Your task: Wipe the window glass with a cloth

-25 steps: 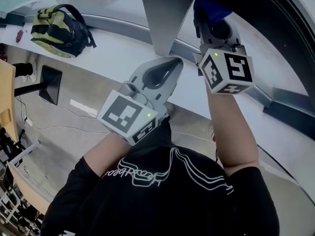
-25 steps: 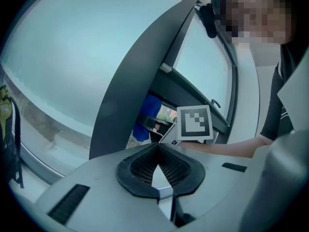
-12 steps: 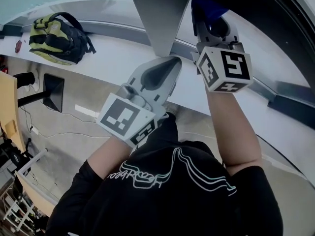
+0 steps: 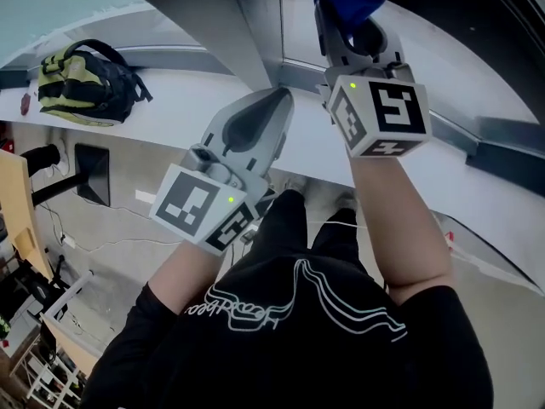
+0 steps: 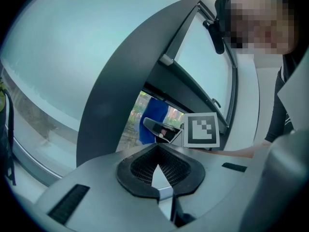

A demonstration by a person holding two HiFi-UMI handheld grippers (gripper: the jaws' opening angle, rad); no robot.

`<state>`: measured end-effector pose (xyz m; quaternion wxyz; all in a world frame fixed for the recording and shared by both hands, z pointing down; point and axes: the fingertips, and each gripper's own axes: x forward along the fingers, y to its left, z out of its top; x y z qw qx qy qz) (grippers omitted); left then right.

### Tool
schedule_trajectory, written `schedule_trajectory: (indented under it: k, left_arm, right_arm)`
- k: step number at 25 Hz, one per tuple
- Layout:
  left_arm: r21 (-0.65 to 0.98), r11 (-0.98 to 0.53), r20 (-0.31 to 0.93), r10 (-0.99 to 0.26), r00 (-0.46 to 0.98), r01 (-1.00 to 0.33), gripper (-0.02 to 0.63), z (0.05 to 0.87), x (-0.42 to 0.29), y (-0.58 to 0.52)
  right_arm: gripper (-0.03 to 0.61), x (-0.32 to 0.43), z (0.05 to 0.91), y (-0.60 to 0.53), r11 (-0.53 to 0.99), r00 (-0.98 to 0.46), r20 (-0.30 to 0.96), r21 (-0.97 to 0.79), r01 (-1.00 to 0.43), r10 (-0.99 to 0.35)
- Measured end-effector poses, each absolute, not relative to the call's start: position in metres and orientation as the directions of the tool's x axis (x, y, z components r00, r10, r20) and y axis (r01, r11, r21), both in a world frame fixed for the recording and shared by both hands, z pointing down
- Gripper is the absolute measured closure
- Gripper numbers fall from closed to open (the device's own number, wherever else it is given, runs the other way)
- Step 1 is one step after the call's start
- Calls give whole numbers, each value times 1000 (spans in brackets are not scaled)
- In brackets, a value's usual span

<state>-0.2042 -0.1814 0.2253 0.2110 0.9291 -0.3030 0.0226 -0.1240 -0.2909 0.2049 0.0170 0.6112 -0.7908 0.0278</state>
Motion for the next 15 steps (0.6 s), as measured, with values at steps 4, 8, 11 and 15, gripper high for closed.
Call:
schedule_trajectory:
  k: [4,8,11,15]
  left_arm:
    - [382,-736,182,-533,826,-559,611,230,-185,-170]
    - [377,-737,190,-530,826,-560,611,232,-167,-160]
    - [378,-739,204,-522,829,-558,611,236,-151,-150]
    - [383,-743,216,-506,835,-549,611,240,-130,-137]
  right_arm:
    - [485,-94,208,-276,218,-221,61,-45,-975,-973]
    - [485,-65,207,-263,198,-200,47,-37,-979,-979]
    - [485,-43,210,-253,186,-188,46,-43,-982,-981]
    - [485,-16,212,-240,168,-170,42,-43,-985,-985]
